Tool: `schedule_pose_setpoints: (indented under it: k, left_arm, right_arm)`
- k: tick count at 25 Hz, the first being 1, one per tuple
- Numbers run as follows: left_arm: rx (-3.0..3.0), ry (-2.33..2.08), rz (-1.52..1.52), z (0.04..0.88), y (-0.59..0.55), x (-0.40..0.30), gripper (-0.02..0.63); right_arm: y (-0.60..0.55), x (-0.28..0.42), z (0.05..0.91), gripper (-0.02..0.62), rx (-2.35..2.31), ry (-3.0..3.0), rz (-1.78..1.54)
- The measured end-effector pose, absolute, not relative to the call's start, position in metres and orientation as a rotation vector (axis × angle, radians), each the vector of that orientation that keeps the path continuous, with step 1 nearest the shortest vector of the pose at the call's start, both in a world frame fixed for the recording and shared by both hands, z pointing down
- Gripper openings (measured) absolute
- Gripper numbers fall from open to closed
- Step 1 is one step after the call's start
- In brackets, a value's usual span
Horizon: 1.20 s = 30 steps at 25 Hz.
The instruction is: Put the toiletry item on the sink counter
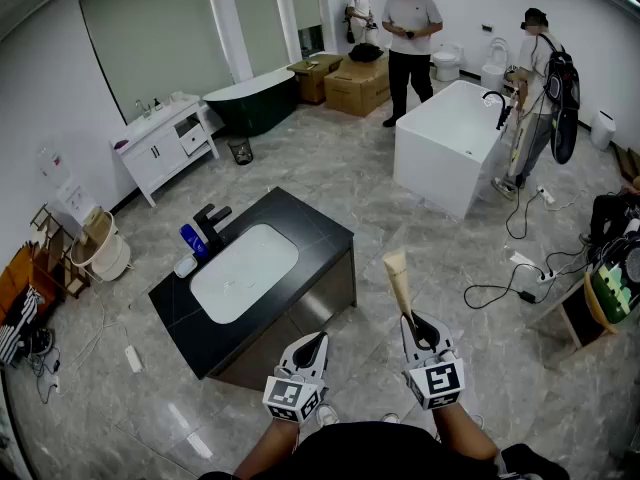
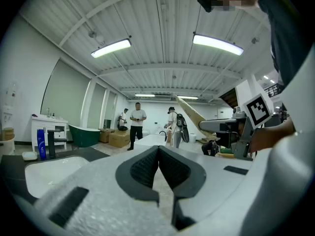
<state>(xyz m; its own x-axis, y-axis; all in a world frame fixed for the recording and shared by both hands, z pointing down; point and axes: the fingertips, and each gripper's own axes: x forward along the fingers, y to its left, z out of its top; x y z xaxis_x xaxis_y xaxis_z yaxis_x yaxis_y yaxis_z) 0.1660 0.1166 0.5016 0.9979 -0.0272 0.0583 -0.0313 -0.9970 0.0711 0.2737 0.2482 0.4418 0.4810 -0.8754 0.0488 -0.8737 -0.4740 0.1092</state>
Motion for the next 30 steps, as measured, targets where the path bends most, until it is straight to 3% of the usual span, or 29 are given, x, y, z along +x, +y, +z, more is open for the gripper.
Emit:
schedule_pose_setpoints:
  k: [30]
  left_arm:
    - [3.084, -0.155, 0.087, 0.506, -0.021, 0.108, 0.006]
  right_arm:
    - [0.114, 0.235, 0.442, 0.038, 2.603, -1.626, -0.053]
